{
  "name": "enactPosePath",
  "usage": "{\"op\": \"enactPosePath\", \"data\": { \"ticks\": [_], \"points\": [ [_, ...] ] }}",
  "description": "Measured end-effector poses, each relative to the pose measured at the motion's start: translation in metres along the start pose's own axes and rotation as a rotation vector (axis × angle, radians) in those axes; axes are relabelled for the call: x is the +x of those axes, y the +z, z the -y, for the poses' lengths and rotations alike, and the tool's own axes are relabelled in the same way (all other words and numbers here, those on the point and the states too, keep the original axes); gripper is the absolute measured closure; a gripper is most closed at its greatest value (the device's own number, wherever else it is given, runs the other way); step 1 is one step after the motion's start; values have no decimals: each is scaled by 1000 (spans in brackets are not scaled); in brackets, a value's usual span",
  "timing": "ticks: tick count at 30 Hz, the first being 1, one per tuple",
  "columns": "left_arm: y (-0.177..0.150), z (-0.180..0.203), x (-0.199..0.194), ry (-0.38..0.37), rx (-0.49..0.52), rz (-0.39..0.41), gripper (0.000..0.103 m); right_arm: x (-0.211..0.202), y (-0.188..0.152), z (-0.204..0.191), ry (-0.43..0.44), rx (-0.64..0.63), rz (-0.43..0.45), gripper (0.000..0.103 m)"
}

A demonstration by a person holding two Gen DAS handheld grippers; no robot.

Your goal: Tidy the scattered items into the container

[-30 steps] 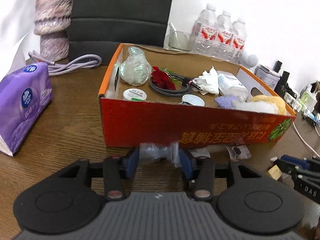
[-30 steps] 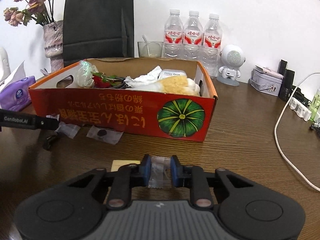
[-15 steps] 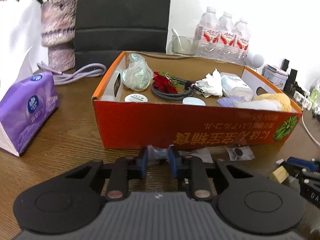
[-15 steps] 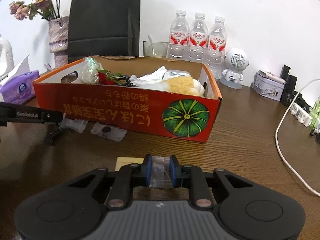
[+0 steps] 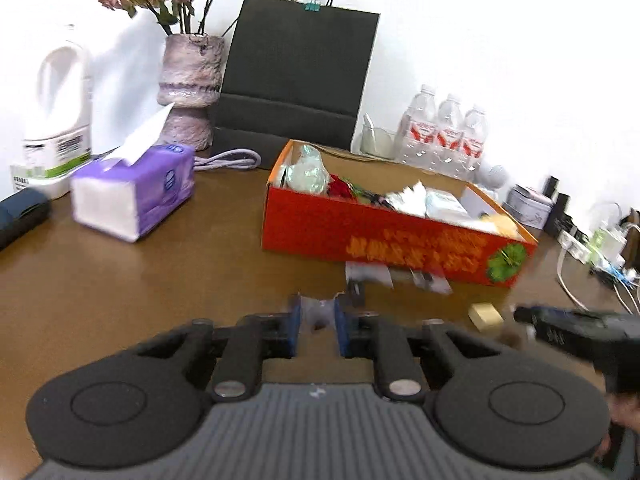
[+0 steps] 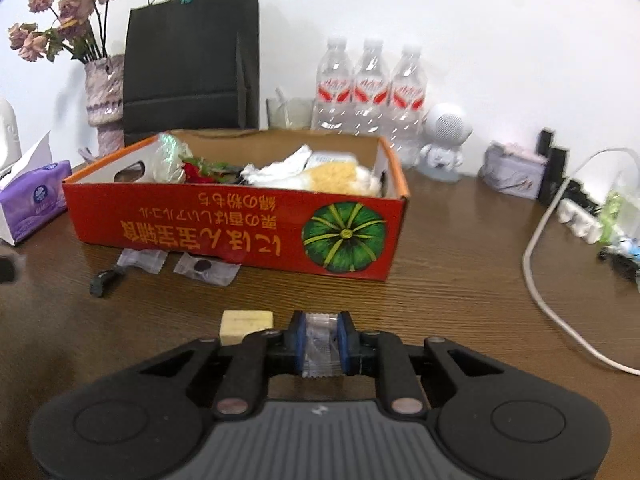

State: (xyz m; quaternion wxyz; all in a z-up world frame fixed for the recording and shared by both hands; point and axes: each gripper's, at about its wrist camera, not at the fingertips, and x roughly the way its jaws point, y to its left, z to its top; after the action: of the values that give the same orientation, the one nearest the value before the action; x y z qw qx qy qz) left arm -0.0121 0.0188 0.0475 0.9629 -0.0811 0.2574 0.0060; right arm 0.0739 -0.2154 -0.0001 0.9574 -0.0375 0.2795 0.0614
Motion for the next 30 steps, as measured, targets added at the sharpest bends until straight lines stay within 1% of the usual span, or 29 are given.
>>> {"op": "enactPosePath", "data": {
  "ticks": [3, 5, 7, 8, 10, 11, 12, 13, 15, 16, 20, 22, 23, 24, 27, 30],
  "points": [
    [-17, 10, -23, -25, 42, 19, 102, -28, -9, -6, -10, 8, 60, 88],
    [-24, 15, -33, -40, 59, 21, 102, -48, -14, -9, 10, 33, 91, 88],
    [-31, 18, -39, -46, 78, 14, 102, -70, -20, -14, 48, 53, 114, 88],
    [-34, 18, -39, -42, 89, 5, 100, -80, -23, -18, 62, 41, 119, 88],
    [-34, 10, -38, -13, 78, 1, 91, -94, -31, -23, 82, 15, 118, 88],
    [-28, 5, -33, -6, 75, 0, 74, -100, -34, -24, 100, 15, 117, 88],
    [-20, -1, -25, -5, 75, -2, 45, -105, -38, -25, 118, 18, 114, 88],
    [-11, -7, -14, 2, 77, -7, 39, -108, -40, -25, 128, 21, 111, 88],
    [7, -19, 11, 36, 73, -19, 44, -111, -44, -26, 147, 26, 103, 88],
    [15, -23, 24, 37, 72, -35, 46, -112, -46, -27, 153, 28, 102, 88],
    [26, -28, 67, 6, 51, -106, 64, -111, -47, -30, 164, 33, 99, 88],
    [25, -28, 80, -3, 53, -145, 69, -109, -46, -32, 165, 33, 94, 88],
    [23, -28, 81, -9, 52, -153, 89, -107, -46, -33, 167, 29, 91, 88],
    [21, -29, 80, -11, 48, -151, 90, -107, -46, -33, 168, 26, 89, 88],
    [16, -29, 68, -18, 53, -132, 91, -108, -46, -35, 171, 15, 108, 88],
    [8, -25, 32, -45, 43, -67, 91, -109, -46, -40, 193, 2, 131, 88]
  ]
}}
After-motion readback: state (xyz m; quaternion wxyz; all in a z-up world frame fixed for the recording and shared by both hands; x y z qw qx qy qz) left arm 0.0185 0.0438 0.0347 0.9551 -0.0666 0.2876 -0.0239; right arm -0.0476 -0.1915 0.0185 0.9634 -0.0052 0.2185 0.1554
